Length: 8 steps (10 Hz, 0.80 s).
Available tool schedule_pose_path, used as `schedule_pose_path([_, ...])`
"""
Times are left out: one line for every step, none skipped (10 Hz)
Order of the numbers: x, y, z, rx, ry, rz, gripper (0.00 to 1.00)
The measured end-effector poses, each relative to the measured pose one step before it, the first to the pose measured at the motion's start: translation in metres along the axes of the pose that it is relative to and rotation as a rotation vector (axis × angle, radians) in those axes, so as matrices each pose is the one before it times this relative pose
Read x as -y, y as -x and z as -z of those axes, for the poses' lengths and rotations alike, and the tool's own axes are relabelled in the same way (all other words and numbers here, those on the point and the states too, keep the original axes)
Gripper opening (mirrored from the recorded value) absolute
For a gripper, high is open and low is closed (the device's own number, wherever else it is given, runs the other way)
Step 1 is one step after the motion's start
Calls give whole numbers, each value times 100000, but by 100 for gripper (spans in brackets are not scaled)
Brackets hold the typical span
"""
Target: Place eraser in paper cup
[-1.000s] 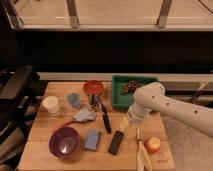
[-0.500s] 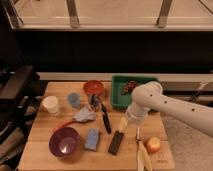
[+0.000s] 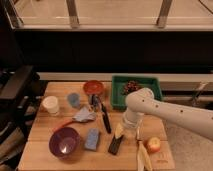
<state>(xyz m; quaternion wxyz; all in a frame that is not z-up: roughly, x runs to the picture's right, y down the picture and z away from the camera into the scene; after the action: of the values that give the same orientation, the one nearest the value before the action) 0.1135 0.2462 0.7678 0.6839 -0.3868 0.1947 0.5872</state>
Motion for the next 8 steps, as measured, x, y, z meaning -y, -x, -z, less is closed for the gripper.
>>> schedule_pose_path([-252,-234,-208,-588,729,-941,65])
schedule_pose_path([-265,-43,-132,6,765,-427,65])
schedule_pose_path([-239,-137,-247,-431,882,-636,65])
schedule_pose_path([-249,-96,-242,-439,588,-496,65])
schedule_pose_path([-281,-43,-401,-604,616,-591,65])
schedule_pose_path([-186,23,-280,-453,277,-313,65])
schedule_pose_path([-280,104,-473,-842,352,-523,65])
schedule_pose_path([-278,44,-382,-680,179,-180,63])
